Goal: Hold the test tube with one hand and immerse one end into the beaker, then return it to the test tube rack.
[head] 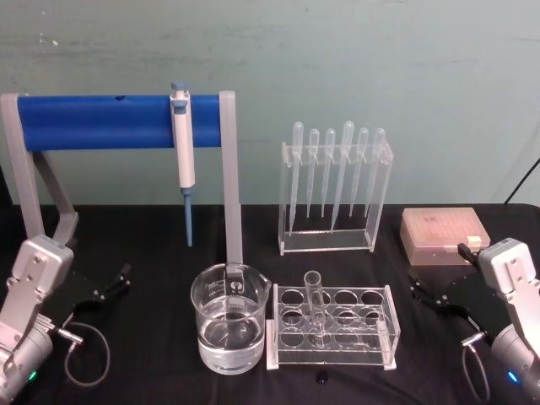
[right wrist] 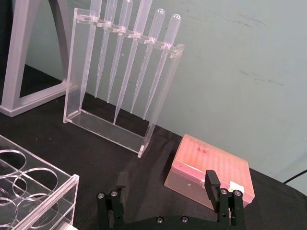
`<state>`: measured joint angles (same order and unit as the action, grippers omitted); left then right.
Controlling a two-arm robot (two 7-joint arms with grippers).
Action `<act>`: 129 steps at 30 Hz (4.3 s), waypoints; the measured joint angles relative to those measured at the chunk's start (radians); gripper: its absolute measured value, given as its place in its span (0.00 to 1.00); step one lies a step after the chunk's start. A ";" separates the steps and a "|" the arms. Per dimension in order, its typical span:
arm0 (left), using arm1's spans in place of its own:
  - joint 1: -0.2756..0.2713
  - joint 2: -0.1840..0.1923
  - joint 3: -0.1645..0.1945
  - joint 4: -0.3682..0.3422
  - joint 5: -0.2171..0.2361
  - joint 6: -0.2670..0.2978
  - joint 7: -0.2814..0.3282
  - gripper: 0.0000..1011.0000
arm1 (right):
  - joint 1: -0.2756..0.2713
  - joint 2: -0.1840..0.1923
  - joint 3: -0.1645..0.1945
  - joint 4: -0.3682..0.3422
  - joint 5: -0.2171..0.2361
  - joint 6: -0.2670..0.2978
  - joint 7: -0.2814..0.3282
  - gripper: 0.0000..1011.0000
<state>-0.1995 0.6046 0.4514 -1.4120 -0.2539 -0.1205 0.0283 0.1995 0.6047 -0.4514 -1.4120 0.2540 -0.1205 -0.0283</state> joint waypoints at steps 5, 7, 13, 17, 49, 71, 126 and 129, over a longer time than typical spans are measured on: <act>0.000 0.000 0.000 0.000 0.000 0.000 0.000 0.99 | 0.000 0.000 0.000 0.000 0.000 0.000 0.000 0.99; 0.000 0.000 0.000 0.000 0.000 0.000 0.000 0.99 | 0.000 0.000 0.000 0.000 0.000 0.000 0.000 0.99; 0.000 0.000 0.000 0.000 0.000 0.000 0.000 0.99 | 0.000 0.000 0.000 0.000 0.000 0.000 0.000 0.99; 0.000 0.000 0.000 0.000 0.000 0.000 0.000 0.99 | 0.000 0.000 0.000 0.000 0.000 0.000 0.000 0.99; 0.000 0.000 0.000 0.000 0.000 0.000 0.000 0.99 | 0.000 0.000 0.000 0.000 0.000 0.000 0.000 0.99; 0.000 0.000 0.000 0.000 0.000 0.000 0.000 0.99 | 0.000 0.000 0.000 0.000 0.000 0.000 0.000 0.99; 0.000 0.000 0.000 0.000 0.000 0.000 0.000 0.99 | -0.156 0.197 0.094 -0.343 0.154 0.084 0.397 0.99; 0.000 0.000 0.000 0.000 0.000 0.000 0.000 0.99 | -0.137 0.199 0.076 -0.353 0.154 0.097 0.448 0.99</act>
<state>-0.1995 0.6047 0.4514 -1.4120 -0.2539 -0.1206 0.0283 0.0622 0.8034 -0.3754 -1.7645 0.4079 -0.0238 0.4201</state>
